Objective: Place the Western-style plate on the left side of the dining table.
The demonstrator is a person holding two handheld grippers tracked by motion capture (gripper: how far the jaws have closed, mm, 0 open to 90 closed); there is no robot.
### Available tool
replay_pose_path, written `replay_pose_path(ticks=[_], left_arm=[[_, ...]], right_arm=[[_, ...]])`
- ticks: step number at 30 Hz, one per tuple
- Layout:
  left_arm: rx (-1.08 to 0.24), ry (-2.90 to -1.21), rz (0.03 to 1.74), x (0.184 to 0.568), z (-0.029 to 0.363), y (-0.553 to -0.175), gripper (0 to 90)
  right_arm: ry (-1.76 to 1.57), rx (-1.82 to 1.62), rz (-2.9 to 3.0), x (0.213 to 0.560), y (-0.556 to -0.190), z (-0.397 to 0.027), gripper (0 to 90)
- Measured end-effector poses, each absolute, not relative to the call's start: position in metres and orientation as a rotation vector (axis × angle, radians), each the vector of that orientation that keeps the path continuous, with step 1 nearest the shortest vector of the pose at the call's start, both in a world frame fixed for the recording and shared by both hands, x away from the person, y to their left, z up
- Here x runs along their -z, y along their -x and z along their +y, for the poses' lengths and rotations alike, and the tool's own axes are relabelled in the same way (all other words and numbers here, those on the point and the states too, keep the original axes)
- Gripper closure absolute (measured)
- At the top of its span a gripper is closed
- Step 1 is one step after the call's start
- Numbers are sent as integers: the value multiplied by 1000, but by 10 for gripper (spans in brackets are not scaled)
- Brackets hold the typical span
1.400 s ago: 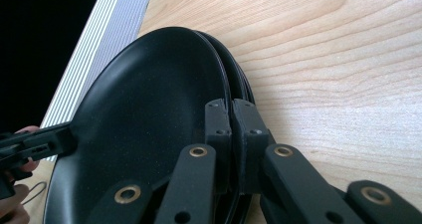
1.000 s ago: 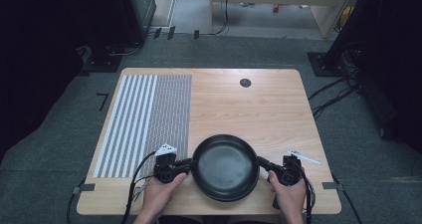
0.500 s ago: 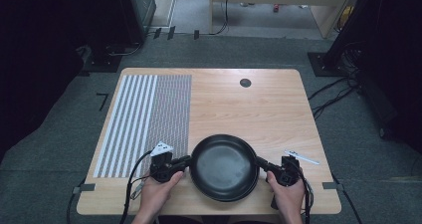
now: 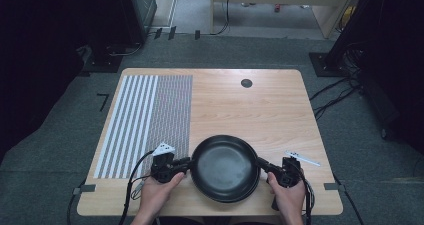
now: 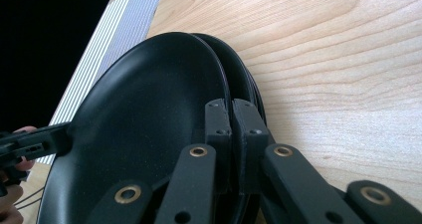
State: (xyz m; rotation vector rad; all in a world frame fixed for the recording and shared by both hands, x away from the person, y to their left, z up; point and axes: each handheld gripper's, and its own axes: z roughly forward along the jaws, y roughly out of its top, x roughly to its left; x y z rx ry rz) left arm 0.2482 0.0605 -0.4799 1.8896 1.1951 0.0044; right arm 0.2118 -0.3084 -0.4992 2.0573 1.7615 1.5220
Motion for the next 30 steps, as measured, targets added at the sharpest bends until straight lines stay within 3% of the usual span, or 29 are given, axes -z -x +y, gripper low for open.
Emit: replay_pose_path(ticks=[7,14,30], left_arm=[[-6,-1846,1195,476,66,-248,821],[5,-1868,1203,478,67,-250,748],[75,-1883,1191,478,75,-253,695]], right_arm=[[-2026,-1514,1777,499,-212,-306,868],[-2023,-1540,1797,501,-212,-302,865],[-2042,-1566,1821,505,-212,-296,853]])
